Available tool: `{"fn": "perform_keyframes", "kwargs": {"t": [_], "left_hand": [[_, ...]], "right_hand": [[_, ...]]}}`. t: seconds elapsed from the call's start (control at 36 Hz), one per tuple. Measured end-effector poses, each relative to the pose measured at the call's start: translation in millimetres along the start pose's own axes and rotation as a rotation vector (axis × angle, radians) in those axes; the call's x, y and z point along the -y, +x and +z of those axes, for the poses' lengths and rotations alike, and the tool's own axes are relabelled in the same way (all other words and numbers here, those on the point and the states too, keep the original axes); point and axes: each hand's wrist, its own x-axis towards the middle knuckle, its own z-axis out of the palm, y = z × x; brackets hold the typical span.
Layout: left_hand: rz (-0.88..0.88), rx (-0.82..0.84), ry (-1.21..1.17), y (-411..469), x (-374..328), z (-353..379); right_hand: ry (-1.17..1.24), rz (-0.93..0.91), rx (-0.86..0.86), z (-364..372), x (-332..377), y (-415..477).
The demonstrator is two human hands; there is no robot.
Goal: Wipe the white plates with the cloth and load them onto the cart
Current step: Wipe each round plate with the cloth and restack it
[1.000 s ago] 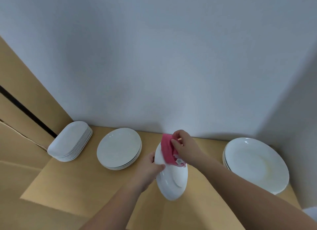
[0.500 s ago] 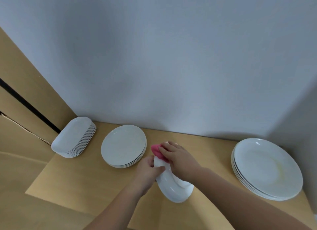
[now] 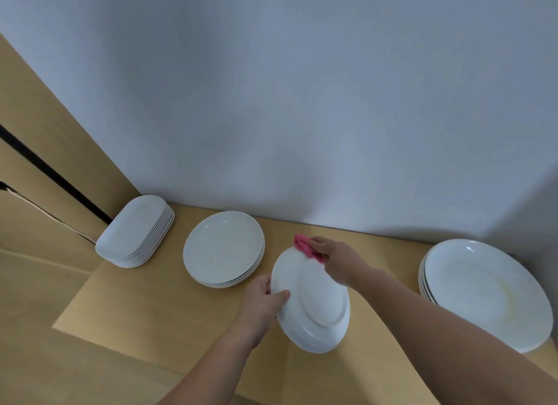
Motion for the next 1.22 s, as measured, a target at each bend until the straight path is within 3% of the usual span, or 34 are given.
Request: {"fn": "perform_keyframes", "kwargs": {"t": [0.08,0.22,0.33,0.42,0.53,0.72,0.92,1.0,1.11,1.22], "left_hand": [[-0.027,-0.021,-0.029,4.0,3.1,-1.0],[-0.073,-0.061,-0.073,10.1,7.3,-1.1],[-0.090,-0.084,-0.091,13.1,8.3,-0.3],[-0.103,-0.097,-0.124,14.4,9.5,0.9],[-0.107,-0.105,-0.162,14.9,11.8,7.0],[-0.130,-0.128,-0.220,17.1,14.4,20.4],[-0.127,-0.145,-0.233,17.4,14.5,33.3],[-0.109,-0.153,-0.229,17.7,14.4,39.2],[-0.102,-0.118,-0.133,18.3,14.3,40.7],[-0.115,-0.039,-0.045,17.9,17.0,37.8]], "right_hand": [[0.170,0.064,0.003,6.2,-14.6,-3.3],[0.241,0.156,-0.002,15.0,-39.6,-12.5],[0.638,0.155,-0.052,23.5,-44.9,-25.0],[0.568,0.204,-0.081,24.2,-42.3,-37.7],[0.711,0.323,-0.113,28.6,-42.0,-52.9],[0.757,0.390,-0.264,37.9,-41.0,-78.7],[0.683,0.429,-0.390,50.6,-23.6,-107.0],[0.538,0.339,-0.436,58.5,-15.0,-115.0],[0.298,0.267,-0.377,50.4,-16.1,-109.8],[0.255,0.193,-0.297,24.0,-10.5,-94.8]]}}
